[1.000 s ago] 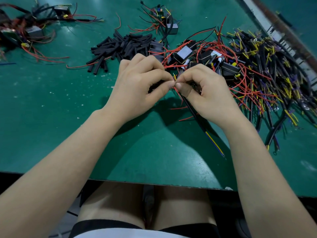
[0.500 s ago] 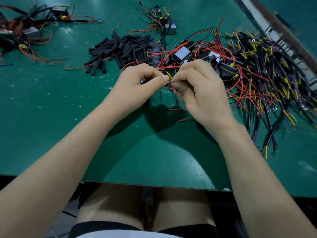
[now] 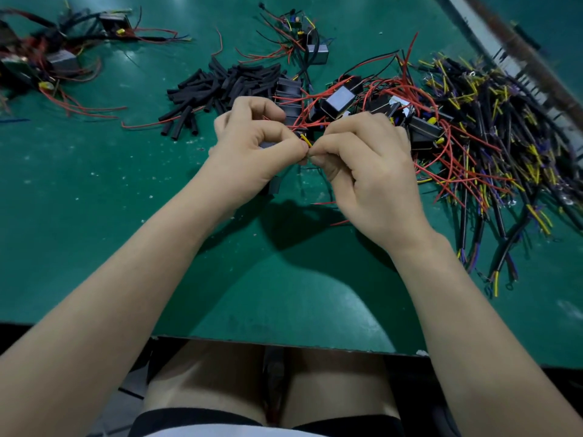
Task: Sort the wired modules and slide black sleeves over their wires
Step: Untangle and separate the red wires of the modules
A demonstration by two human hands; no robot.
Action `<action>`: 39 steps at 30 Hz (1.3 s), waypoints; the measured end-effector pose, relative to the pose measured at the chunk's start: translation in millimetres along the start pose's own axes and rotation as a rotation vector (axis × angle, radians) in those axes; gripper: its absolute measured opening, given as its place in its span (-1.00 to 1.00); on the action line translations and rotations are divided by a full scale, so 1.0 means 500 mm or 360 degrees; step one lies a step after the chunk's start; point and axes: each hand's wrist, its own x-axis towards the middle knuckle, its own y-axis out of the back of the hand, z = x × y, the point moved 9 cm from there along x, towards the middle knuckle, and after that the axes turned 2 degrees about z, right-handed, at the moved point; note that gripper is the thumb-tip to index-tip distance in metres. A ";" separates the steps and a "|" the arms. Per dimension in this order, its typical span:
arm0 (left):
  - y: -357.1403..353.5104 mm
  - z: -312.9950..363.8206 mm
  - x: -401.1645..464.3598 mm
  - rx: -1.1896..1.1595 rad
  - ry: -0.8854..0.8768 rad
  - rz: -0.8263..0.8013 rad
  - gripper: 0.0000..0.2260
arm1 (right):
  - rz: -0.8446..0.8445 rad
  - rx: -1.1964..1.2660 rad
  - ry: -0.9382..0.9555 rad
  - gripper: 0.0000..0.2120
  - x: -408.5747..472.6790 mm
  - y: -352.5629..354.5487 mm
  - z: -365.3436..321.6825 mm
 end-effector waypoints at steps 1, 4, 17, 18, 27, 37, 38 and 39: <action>0.002 0.002 -0.001 0.0074 -0.0037 0.0027 -0.89 | -0.0010 0.0006 -0.0023 -0.89 0.000 -0.002 0.006; 0.019 0.035 -0.012 0.0515 -0.0384 0.0265 -0.88 | -0.0058 0.0057 -0.0141 -0.88 -0.003 -0.007 0.032; 0.024 0.087 -0.043 0.0898 -0.0977 0.0623 -0.88 | -0.0085 0.0078 -0.0251 -0.91 -0.006 -0.015 0.050; 0.025 0.086 -0.043 0.0899 -0.0963 0.0642 -0.87 | -0.0087 0.0078 -0.0260 -0.91 -0.006 -0.015 0.050; 0.027 0.089 -0.049 0.0939 -0.0948 0.0740 -0.86 | -0.0064 0.0063 -0.0316 -0.90 -0.006 -0.016 0.054; -0.001 0.081 -0.042 0.0878 -0.0921 0.0551 -0.80 | -0.0070 -0.0009 -0.0314 -0.90 -0.007 -0.015 0.048; -0.001 0.075 -0.037 0.0813 -0.0861 0.0505 -0.78 | -0.0076 -0.0034 -0.0300 -0.90 -0.008 -0.014 0.046; 0.001 0.067 -0.031 0.0750 -0.0791 0.0469 -0.76 | -0.0080 -0.0057 -0.0288 -0.90 -0.007 -0.014 0.044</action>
